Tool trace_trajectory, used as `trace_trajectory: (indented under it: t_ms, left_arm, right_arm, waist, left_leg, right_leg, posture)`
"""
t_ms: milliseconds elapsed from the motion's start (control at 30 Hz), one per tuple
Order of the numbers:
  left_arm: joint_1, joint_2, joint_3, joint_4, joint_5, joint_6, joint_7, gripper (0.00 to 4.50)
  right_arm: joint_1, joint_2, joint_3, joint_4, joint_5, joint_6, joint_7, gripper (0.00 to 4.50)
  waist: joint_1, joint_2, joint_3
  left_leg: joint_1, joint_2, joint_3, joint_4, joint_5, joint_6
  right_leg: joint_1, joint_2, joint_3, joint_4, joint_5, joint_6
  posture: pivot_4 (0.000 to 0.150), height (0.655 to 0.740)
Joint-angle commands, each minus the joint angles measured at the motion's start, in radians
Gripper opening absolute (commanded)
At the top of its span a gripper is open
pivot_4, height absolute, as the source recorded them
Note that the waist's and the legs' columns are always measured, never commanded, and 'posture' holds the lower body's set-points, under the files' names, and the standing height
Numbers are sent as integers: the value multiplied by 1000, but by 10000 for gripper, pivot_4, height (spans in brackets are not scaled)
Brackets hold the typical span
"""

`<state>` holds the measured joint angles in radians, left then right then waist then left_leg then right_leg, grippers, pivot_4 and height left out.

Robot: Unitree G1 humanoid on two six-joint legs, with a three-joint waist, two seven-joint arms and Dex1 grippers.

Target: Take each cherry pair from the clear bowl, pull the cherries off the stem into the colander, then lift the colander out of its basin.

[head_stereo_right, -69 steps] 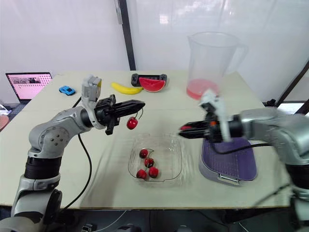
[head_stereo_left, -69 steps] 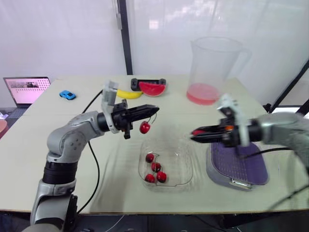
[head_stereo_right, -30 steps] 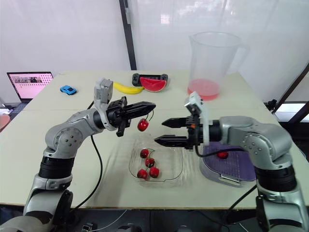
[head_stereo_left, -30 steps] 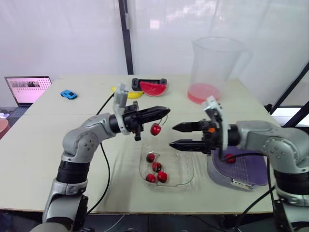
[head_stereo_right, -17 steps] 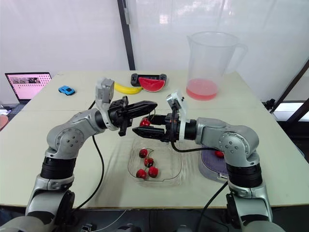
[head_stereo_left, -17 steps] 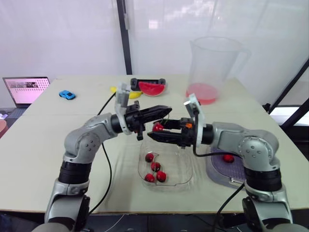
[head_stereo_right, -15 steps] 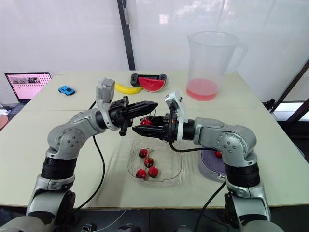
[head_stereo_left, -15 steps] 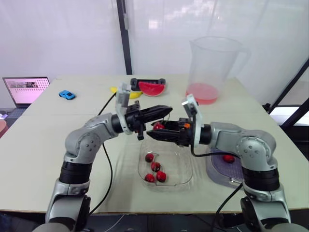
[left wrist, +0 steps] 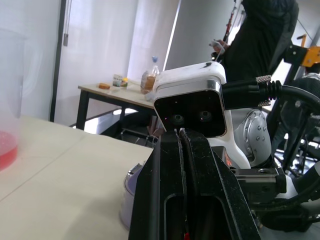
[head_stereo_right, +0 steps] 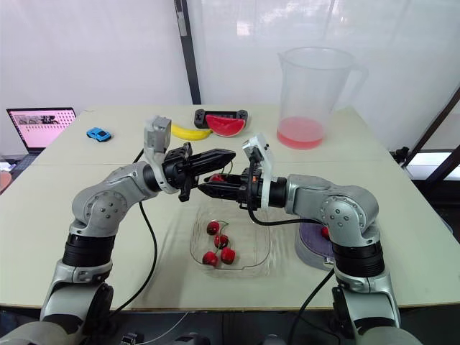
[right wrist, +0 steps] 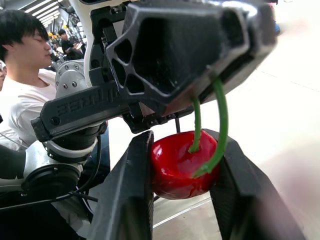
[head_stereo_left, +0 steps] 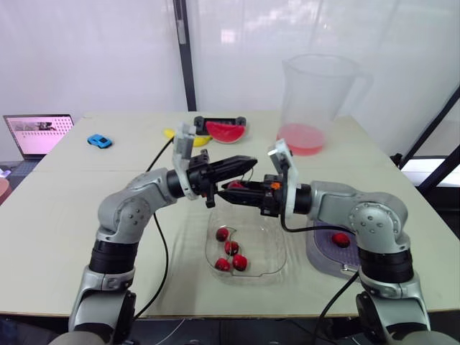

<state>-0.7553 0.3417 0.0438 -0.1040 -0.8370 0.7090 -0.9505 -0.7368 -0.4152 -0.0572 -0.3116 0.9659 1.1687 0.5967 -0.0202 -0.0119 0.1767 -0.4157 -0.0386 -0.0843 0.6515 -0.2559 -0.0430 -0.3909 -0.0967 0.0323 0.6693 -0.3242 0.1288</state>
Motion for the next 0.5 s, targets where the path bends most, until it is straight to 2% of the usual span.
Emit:
trace_trajectory:
  t_ms: [33, 500]
  left_arm:
    - [-3, -2, 9, -36, -8, -16, 3, 0]
    - [-14, -11, 9, -29, -11, -20, 2, 0]
  right_arm:
    - [-11, -5, -6, -35, 25, -21, 18, 9721]
    - [51, -119, 132, -72, -58, -11, 69, 9721]
  waist:
    - [0, 0, 0]
    - [0, 0, 0]
  left_leg:
    - [0, 0, 0, 0, 0, 0]
    - [0, 0, 0, 0, 0, 0]
  right_leg:
    - [0, 0, 0, 0, 0, 0]
    - [0, 0, 0, 0, 0, 0]
  posture:
    - [1500, 7400]
    - [1500, 7400]
